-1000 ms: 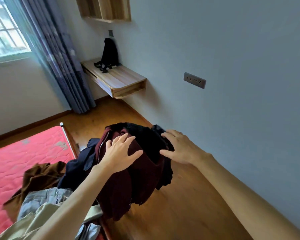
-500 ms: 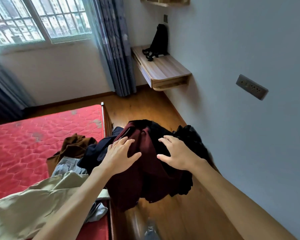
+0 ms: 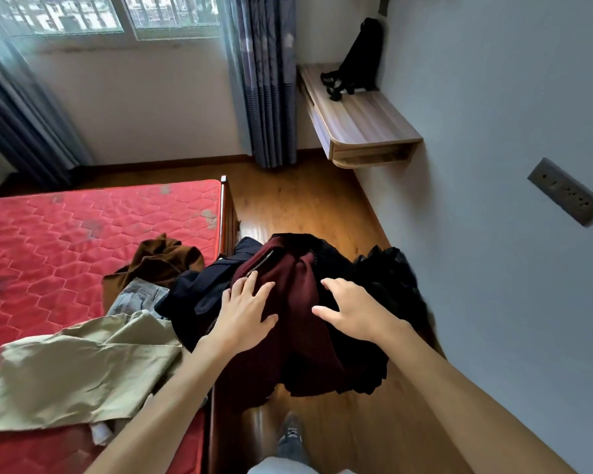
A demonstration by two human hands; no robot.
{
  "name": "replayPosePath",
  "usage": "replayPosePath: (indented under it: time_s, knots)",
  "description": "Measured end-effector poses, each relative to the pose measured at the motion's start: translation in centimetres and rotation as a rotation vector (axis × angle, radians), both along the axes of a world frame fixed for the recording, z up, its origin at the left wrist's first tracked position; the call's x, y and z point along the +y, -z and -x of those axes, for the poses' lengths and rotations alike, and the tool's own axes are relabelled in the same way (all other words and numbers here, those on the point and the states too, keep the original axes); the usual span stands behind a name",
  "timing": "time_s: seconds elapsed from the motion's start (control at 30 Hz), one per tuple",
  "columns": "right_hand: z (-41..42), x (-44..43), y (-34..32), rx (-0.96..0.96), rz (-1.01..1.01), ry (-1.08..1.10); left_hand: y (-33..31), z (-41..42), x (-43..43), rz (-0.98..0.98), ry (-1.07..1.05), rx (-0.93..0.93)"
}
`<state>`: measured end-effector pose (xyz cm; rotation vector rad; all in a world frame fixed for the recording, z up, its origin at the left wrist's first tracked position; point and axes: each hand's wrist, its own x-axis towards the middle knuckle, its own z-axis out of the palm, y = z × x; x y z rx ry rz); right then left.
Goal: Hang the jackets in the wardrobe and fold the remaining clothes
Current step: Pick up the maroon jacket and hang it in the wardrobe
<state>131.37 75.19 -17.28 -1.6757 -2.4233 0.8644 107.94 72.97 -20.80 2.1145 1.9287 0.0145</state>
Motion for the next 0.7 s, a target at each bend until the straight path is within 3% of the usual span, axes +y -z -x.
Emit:
replayPosePath:
  time_s: [0.23, 0.4, 0.7]
  knots:
    - [2.0, 1.1, 1.8, 0.071, 0.094, 0.022, 0.3, 0.2, 1.4, -0.158, -0.107, -0.153]
    - [2.0, 2.1, 0.9, 0.229, 0.257, 0.106, 1.0, 1.6, 2.7, -0.027, -0.211, -0.213]
    - [2.5, -0.1, -3.6, 0.61, 0.221, 0.136, -0.9, 1.3, 1.3, -0.055, -0.286, -0.372]
